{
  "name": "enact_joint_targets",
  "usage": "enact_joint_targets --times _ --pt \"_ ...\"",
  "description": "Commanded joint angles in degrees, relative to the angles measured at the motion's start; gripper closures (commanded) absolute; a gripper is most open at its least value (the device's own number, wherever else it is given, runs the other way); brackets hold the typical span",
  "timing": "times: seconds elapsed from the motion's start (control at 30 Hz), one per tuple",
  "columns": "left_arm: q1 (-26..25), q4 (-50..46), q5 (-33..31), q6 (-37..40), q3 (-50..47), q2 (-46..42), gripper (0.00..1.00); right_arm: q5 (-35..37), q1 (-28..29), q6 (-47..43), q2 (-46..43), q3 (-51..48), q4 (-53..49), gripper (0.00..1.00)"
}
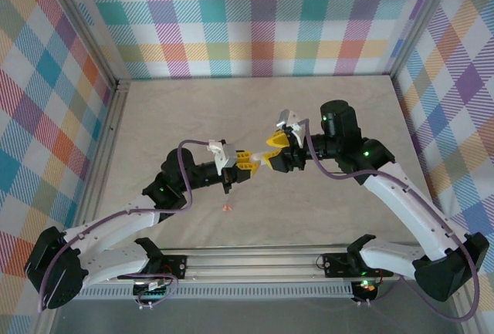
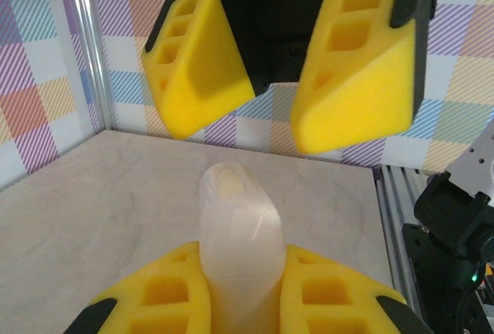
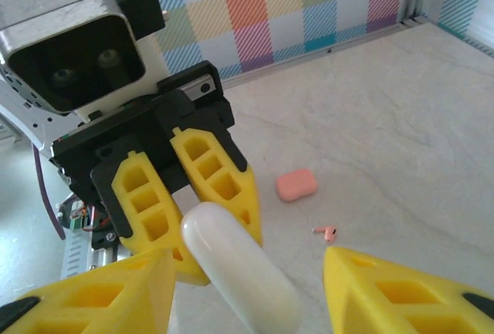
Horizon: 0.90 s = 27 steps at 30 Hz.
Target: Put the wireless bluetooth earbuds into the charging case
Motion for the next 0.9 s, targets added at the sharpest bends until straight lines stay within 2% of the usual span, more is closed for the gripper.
enact_joint_targets --times 0.0,0.17,0.33,0.4,0.5,0.63,0.73,0.87 --pt "1.14 -0.01 0.58 -3.22 2.14 0.40 1.00 -1.42 0.18 -2.56 -0.14 -0.99 -1.38 0.46" --pt "3.66 -6.56 4.59 -7.15 6.03 2.08 1.00 2.49 -1.00 -1.82 -3.65 -4.82 2.31 0.45" --pt "5.06 -9.29 11.32 -10.84 10.42 3.72 1.00 -4.72 -4.15 3.28 -4.04 -9.14 9.21 0.40" --pt "5.19 -13.38 10.85 -11.26 12.66 3.56 1.00 -7.69 -4.80 5.23 -3.71 -10.79 12.47 0.31" --pt "5.87 -13.07 12.57 -13.50 13.50 3.64 1.00 -10.68 -5.26 12.46 -4.15 -14.93 22.95 0.26" --pt "7.04 -8.55 15.93 -19.46 14.00 4.68 1.00 -11.76 -5.69 21.41 -3.93 -18.59 34.89 0.27" --pt "7.26 -9.10 17.29 -20.89 15.26 4.93 1.00 -9.92 -5.93 26.85 -3.42 -19.08 38.23 0.28" --pt "7.59 -8.77 17.82 -22.89 16.09 5.37 1.00 -13.31 -5.97 31.53 -2.27 -18.82 42.18 0.31"
